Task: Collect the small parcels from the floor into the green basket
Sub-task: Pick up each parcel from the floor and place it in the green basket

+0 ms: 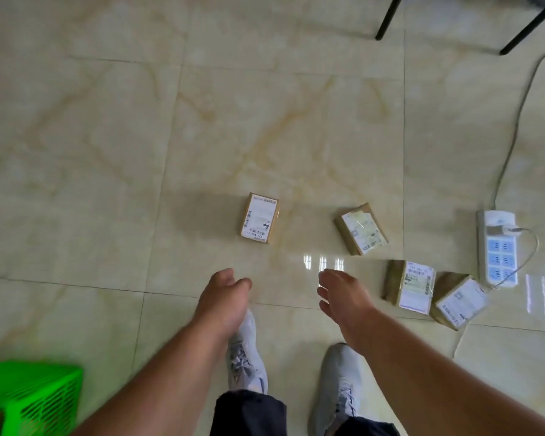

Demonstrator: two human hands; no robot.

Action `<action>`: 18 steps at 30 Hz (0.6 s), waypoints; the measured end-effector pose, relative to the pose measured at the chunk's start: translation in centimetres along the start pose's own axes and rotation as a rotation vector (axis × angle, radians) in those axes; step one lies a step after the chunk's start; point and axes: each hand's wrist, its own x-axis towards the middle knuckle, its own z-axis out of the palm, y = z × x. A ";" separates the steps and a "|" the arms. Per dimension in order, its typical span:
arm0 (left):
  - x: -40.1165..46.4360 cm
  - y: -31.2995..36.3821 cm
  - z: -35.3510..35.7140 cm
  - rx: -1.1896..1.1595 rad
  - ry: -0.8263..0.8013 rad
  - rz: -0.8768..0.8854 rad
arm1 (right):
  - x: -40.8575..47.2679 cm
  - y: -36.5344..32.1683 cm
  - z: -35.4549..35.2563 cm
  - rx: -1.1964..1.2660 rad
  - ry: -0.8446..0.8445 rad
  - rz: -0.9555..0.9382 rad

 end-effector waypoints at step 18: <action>27.3 3.5 5.1 0.222 -0.152 0.092 | 23.1 -2.3 14.1 -0.141 -0.002 -0.031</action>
